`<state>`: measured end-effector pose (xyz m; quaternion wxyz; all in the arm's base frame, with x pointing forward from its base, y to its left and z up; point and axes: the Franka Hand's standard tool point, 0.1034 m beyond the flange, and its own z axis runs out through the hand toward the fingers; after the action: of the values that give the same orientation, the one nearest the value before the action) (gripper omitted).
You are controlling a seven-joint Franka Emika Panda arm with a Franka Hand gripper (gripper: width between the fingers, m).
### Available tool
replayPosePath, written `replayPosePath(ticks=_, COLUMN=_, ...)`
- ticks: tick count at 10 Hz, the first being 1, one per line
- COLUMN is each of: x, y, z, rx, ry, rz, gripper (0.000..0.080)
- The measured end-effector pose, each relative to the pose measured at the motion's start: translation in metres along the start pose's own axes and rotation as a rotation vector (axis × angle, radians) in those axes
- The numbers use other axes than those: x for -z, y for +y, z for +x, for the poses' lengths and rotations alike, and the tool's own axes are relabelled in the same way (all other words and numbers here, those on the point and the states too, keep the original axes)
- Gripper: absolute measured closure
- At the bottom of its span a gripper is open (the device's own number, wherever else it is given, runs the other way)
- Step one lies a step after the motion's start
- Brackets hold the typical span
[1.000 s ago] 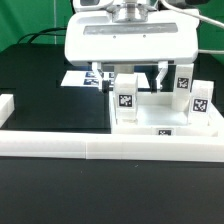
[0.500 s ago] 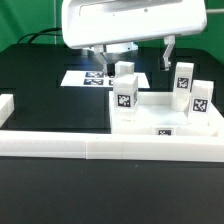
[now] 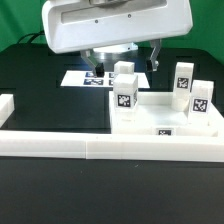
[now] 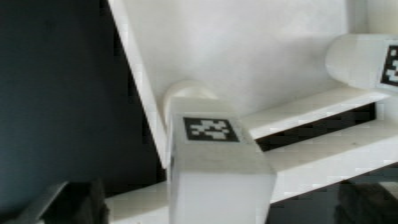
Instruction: Assemble square table
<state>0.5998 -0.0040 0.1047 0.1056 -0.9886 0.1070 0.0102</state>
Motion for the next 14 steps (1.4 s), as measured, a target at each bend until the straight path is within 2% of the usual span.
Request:
replayPosePath(ticks=2, x=0.0, y=0.0, z=0.0, rx=-0.001, ry=0.0, rz=0.0, gripper=0.015)
replayPosePath(ticks=3, x=0.0, y=0.002, z=-0.001, rx=-0.021, ry=-0.015, rz=-0.01, gripper=0.015)
replayPosePath(ticks=4, x=0.006, y=0.008, z=0.003, rx=-0.068, ry=-0.06, rz=-0.069, gripper=0.015)
replayPosePath(ticks=5, x=0.009, y=0.007, z=0.015, rx=-0.103, ry=-0.056, rz=-0.105, gripper=0.015)
replayPosePath(ticks=9, x=-0.01, y=0.012, z=0.012, rx=-0.158, ry=-0.054, rz=-0.114, gripper=0.015)
replayPosePath(ticks=11, x=-0.021, y=0.008, z=0.006, rx=-0.15, ry=-0.046, rz=-0.115, gripper=0.015)
replayPosePath(ticks=14, x=-0.021, y=0.009, z=0.006, rx=-0.164, ry=-0.045, rz=-0.115, gripper=0.0173)
